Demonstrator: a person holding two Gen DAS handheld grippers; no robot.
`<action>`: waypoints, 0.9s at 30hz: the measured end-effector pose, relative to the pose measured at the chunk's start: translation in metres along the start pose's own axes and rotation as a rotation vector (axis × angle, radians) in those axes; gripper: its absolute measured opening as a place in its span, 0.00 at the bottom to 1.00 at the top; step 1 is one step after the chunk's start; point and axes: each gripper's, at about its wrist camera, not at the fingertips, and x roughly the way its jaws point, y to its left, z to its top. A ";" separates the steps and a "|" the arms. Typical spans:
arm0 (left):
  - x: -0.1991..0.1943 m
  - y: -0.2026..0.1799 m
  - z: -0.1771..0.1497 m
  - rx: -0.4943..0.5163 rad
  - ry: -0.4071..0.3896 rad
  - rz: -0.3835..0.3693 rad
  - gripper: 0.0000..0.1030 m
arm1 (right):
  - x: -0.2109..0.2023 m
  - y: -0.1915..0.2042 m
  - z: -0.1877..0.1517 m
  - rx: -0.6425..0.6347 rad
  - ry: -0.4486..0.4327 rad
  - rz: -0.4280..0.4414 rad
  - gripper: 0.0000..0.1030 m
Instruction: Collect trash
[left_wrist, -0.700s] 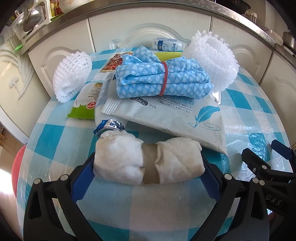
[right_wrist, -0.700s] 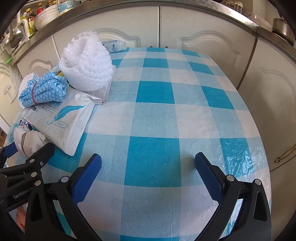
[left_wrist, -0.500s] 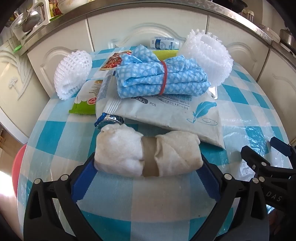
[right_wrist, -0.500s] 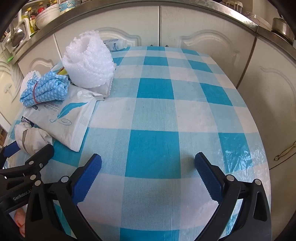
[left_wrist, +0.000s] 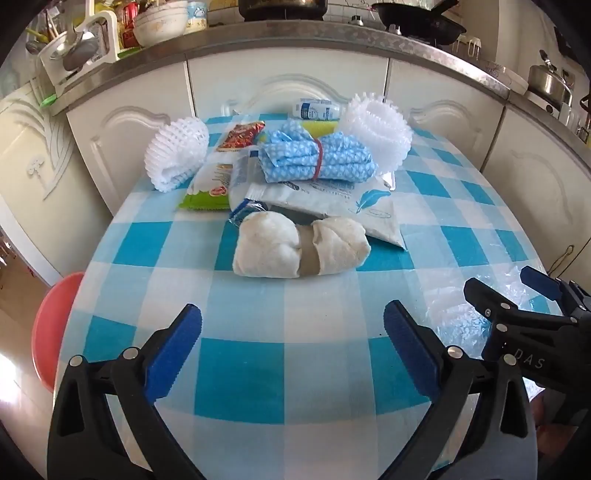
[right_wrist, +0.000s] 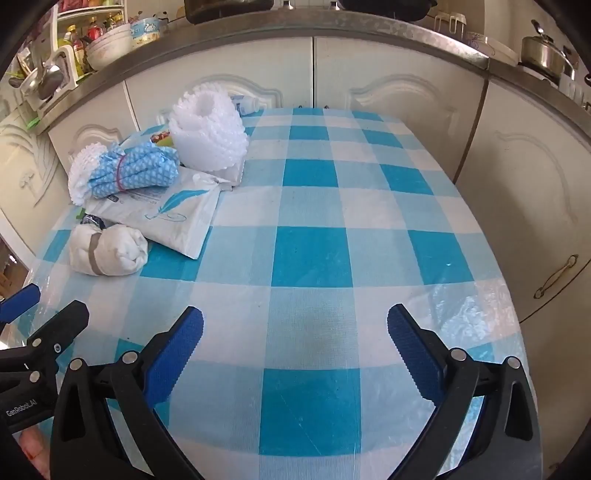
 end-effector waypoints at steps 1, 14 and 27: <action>-0.011 0.002 -0.001 0.001 -0.025 0.002 0.96 | -0.010 0.000 0.001 0.006 -0.020 0.004 0.96; -0.115 0.023 0.003 -0.060 -0.231 0.002 0.96 | -0.133 -0.001 0.017 0.021 -0.311 -0.045 0.96; -0.175 0.024 0.000 -0.059 -0.367 -0.005 0.96 | -0.201 0.012 0.011 0.003 -0.463 -0.054 0.96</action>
